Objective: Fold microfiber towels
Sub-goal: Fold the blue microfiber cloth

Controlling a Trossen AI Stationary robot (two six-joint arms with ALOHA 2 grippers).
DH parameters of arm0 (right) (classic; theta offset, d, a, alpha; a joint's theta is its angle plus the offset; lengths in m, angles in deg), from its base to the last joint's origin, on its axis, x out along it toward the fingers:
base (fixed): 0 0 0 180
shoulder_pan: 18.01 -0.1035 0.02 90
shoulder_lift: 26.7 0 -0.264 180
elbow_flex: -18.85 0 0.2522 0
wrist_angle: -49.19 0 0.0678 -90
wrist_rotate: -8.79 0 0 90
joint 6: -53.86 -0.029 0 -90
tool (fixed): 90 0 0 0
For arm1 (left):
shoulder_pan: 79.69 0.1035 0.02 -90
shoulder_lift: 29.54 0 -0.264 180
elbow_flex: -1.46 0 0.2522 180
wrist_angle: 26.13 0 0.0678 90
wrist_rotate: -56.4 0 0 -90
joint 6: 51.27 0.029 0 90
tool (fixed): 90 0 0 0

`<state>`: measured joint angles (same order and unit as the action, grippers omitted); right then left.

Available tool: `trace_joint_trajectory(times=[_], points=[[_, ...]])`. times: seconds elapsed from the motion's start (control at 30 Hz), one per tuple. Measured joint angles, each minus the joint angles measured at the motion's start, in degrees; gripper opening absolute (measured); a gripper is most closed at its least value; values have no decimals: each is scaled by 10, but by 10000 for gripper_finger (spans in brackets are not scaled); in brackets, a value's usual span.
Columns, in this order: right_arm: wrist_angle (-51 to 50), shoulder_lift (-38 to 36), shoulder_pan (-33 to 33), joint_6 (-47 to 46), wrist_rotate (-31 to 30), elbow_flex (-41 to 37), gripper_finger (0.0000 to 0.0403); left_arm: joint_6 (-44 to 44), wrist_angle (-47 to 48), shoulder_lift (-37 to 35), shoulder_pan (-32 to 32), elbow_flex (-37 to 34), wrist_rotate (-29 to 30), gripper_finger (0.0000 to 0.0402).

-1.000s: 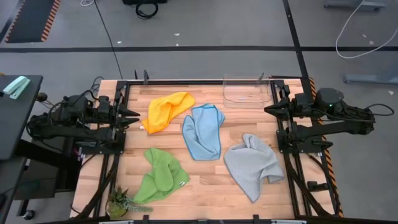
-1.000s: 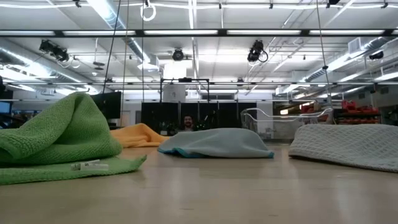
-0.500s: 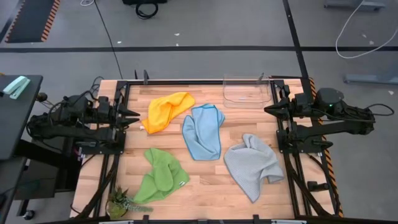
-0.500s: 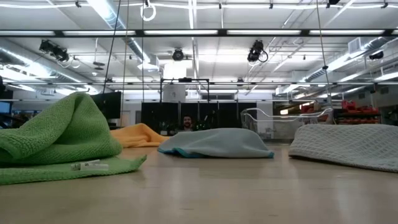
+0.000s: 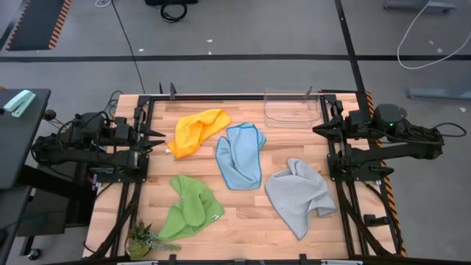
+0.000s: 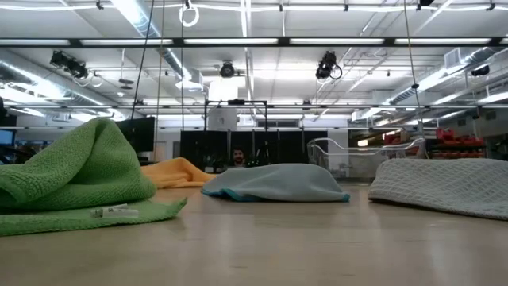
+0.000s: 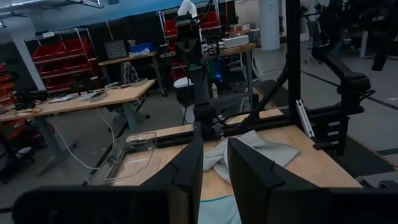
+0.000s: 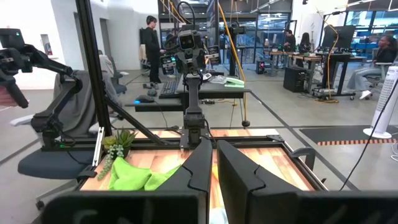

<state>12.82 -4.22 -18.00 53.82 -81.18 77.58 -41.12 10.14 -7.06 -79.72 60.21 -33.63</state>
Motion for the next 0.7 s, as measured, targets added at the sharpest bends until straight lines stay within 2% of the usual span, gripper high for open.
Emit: trace_joint_trajectory(times=[0.17,0.27,0.37,0.6,0.63,0.7], points=[[0,0,0,0,0,0,34,4,0,0,0,0,0,85],[0,0,0,0,0,0,34,88,-11,0,0,0,0,87],[0,0,0,0,0,0,34,116,-30,0,0,0,0,85],[1,0,0,-5,0,0,34,115,-39,0,0,0,0,78],[3,0,0,-21,0,0,34,107,-41,0,0,0,0,78],[13,0,0,-107,0,0,34,37,-51,0,0,0,-2,81]])
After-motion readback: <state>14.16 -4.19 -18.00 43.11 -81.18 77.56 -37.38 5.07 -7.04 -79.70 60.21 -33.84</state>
